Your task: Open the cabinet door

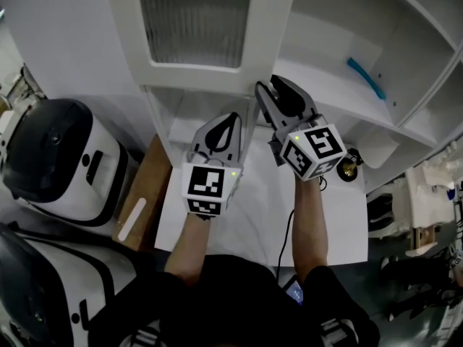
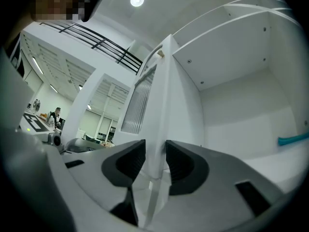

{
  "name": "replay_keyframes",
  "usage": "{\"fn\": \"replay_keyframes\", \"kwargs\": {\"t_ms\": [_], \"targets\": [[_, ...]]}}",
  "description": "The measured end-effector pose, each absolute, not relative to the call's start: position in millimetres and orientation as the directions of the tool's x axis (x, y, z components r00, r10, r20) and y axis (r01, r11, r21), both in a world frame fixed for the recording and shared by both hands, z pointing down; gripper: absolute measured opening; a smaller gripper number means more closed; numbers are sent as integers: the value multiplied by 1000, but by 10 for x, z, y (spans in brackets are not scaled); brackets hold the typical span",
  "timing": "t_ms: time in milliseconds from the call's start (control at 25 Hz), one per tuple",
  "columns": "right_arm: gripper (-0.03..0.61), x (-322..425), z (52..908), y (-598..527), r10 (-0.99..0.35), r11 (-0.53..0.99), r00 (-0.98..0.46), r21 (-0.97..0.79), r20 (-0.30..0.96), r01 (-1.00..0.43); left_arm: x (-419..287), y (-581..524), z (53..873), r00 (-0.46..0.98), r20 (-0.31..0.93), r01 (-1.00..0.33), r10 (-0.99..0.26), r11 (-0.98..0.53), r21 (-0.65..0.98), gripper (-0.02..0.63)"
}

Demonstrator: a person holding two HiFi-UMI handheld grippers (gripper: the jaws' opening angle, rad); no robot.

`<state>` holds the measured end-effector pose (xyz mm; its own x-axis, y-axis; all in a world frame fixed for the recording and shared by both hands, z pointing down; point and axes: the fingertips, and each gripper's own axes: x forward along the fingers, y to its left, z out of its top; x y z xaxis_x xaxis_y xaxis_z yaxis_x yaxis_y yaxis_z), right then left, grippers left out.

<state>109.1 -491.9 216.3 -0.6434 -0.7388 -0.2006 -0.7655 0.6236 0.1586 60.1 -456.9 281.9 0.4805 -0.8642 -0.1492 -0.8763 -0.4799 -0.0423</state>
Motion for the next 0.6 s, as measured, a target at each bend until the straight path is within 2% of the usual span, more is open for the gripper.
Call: {"fn": "replay_keyframes", "kwargs": {"t_ms": [600], "targets": [[138,1141,2159,-4897,-704,675,-670,75,-236,-734,702,-4479,2776,435,-145,-900,-889,-434,-39,5]]}}
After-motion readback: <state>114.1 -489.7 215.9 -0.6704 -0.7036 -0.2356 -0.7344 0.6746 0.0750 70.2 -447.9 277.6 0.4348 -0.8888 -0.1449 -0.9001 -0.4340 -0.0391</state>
